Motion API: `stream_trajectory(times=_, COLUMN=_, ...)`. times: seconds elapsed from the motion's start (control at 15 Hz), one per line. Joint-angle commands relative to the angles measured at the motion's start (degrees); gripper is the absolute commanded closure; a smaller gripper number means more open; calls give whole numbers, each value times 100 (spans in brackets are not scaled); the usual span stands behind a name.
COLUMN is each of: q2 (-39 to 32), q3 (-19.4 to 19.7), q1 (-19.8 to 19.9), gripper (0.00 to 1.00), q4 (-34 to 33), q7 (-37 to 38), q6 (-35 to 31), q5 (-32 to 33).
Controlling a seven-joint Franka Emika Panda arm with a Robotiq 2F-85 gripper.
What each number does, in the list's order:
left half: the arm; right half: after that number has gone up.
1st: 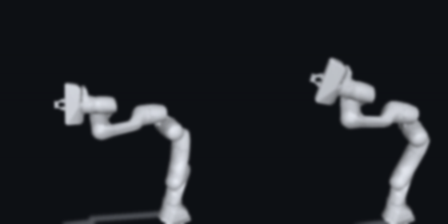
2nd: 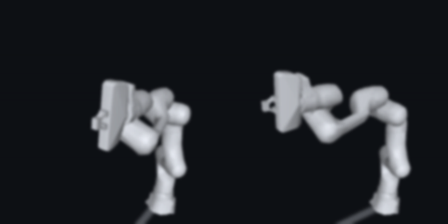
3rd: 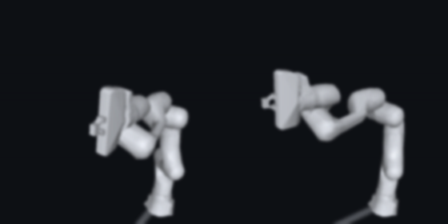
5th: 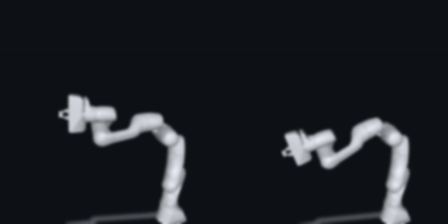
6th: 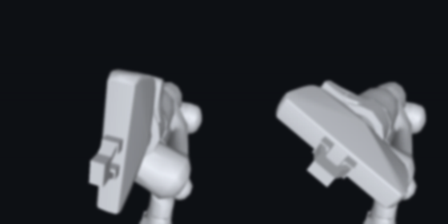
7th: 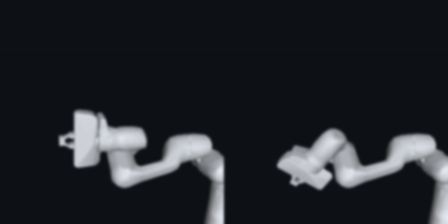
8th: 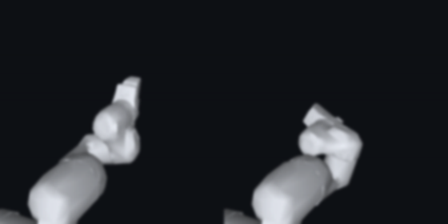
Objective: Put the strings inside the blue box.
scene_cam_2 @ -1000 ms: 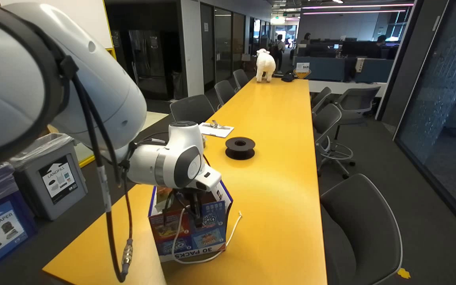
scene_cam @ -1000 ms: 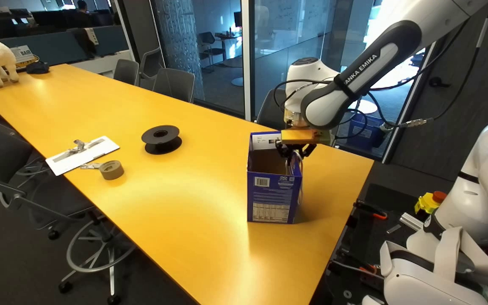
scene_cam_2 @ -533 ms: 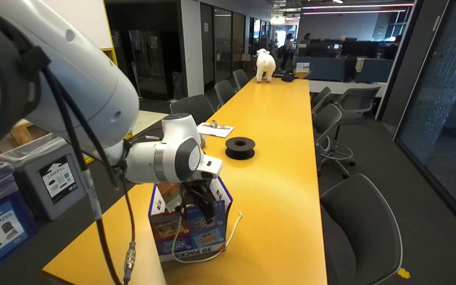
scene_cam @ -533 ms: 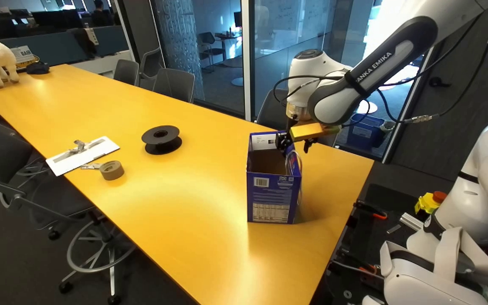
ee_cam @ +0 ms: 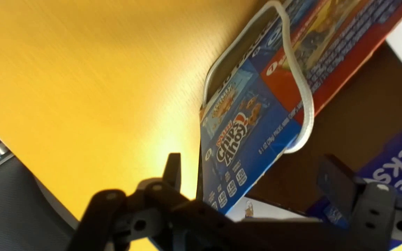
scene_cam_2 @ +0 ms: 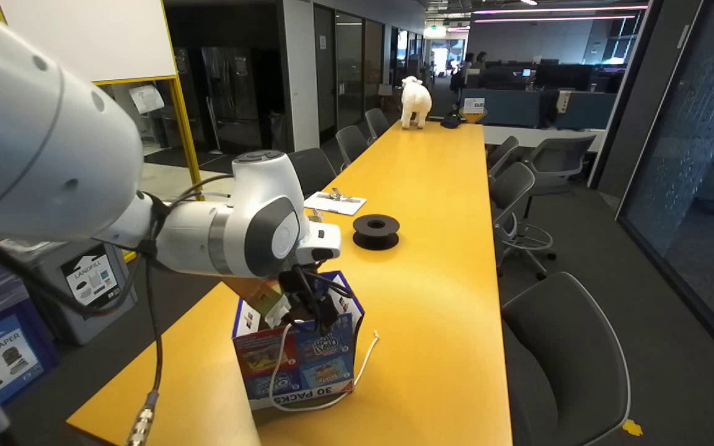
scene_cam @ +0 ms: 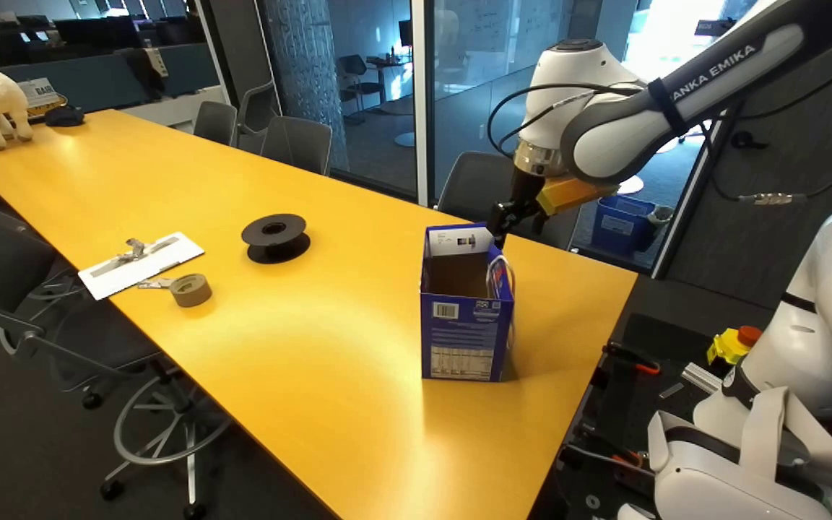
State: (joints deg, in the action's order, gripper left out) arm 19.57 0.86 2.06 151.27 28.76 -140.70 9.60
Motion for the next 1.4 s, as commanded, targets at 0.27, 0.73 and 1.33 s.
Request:
stream_trajectory(times=0.27, q2=1261, q3=105, q1=-68, gripper=0, q4=519, q7=-1882, q6=1603, q5=-1003)
stream_trajectory(times=0.73, q2=436, q3=380, q1=-267, gripper=0, q4=656, q7=-3376, q6=1038, q5=-1446)
stream_trajectory(times=1.33, q2=-1211, q3=444, q1=-469, gripper=0, q4=669, q7=-4793, q6=-413, q5=-2337)
